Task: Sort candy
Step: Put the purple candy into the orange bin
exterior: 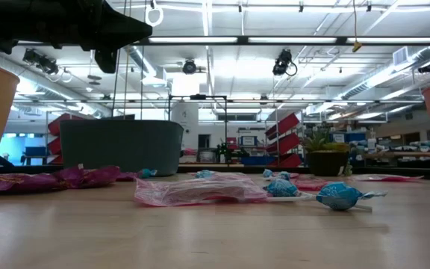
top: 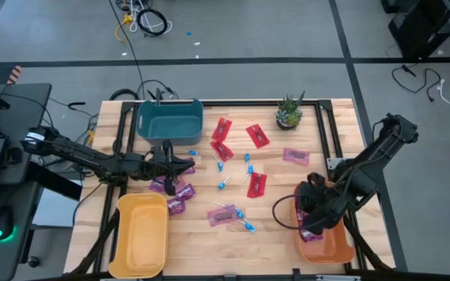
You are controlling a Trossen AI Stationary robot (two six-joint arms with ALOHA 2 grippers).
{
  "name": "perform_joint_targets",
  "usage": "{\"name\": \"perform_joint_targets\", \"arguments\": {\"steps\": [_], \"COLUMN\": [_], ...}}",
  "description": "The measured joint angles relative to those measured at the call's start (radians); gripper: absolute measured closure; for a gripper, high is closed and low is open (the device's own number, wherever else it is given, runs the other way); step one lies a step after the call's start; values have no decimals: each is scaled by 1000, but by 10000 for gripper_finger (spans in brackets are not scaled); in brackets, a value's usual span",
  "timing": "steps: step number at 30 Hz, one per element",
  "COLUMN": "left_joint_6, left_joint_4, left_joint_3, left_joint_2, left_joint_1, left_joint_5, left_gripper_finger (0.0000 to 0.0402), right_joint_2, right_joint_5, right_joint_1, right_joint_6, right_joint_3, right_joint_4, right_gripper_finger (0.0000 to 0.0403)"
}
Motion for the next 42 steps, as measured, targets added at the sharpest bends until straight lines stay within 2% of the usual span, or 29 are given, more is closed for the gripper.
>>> {"name": "perform_joint_targets", "arguments": {"steps": [5, 12, 18, 24, 28, 38, 42], "left_joint_6": [-23, -47, -54, -103, -105, -100, -93], "left_joint_4": [0, -1, -1, 10, 31, 82, 106], "left_joint_3": [0, 0, 0, 0, 0, 0, 0], "left_joint_2": [0, 0, 0, 0, 0, 0, 0], "left_joint_1": [0, 0, 0, 0, 0, 0, 0], "left_joint_5": [0, 0, 0, 0, 0, -13, -14], "left_gripper_finger": [396, 396, 396, 396, 396, 396, 396], "right_joint_2": [2, 10, 85, 199, 279, 448, 512], "right_joint_5": [81, 111, 110, 106, 53, 44, 42], "right_joint_1": [-80, -229, -317, -393, -431, -494, -525], "right_joint_6": [-247, -608, -862, -928, -973, -1023, -995], "right_joint_3": [-1, -18, -19, -20, -20, -20, -20], "right_joint_4": [189, 487, 717, 896, 1011, 1317, 1429], "right_gripper_finger": [364, 365, 367, 368, 368, 370, 371]}}
